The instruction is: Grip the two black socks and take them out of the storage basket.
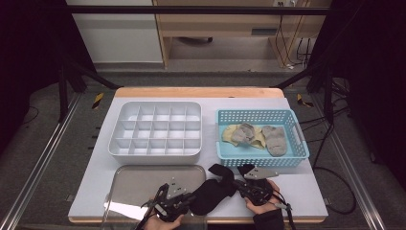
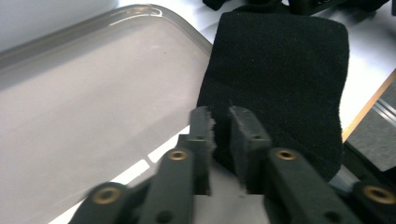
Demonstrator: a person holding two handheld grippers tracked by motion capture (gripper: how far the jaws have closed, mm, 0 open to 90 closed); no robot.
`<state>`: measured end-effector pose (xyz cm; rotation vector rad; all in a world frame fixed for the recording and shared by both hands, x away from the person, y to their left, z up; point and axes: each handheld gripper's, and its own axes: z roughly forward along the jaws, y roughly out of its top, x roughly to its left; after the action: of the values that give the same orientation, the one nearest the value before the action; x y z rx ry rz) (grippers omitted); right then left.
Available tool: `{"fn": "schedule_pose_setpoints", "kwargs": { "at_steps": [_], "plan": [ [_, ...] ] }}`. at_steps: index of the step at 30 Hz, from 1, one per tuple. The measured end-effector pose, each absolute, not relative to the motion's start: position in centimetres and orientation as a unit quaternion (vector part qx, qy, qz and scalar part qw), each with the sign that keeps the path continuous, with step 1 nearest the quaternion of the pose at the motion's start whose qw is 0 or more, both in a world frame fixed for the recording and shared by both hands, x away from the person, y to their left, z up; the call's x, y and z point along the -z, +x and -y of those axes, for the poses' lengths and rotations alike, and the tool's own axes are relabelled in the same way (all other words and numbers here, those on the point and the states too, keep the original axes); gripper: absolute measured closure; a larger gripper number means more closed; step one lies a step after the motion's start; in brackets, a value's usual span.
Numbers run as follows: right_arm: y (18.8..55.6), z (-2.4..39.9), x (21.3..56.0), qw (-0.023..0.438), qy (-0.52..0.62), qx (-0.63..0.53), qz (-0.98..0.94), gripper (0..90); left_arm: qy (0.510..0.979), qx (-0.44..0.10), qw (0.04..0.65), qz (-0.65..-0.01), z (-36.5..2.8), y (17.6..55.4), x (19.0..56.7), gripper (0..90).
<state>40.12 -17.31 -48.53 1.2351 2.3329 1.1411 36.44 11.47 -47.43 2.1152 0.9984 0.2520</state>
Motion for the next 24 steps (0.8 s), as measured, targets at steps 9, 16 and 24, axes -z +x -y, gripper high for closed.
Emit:
{"fn": "schedule_pose_setpoints", "kwargs": {
  "at_steps": [9, 16, 24],
  "plan": [
    [39.4, 17.6, 47.7, 0.117, 0.426, -0.402, -0.802, 90.0, 0.819, -0.104, 0.407, -0.39, -12.8, 36.7, 46.7, 89.3],
    [37.7, 16.8, 47.2, 0.093, 0.406, -0.407, -0.813, 90.0, 0.799, -0.119, 0.421, -0.413, -15.6, 37.4, 45.8, 89.4],
    [37.2, 15.7, 47.1, 0.084, 0.39, -0.416, -0.818, 87.4, 0.801, -0.136, 0.404, -0.42, -16.7, 38.1, 46.0, 89.2]
  ]
}}
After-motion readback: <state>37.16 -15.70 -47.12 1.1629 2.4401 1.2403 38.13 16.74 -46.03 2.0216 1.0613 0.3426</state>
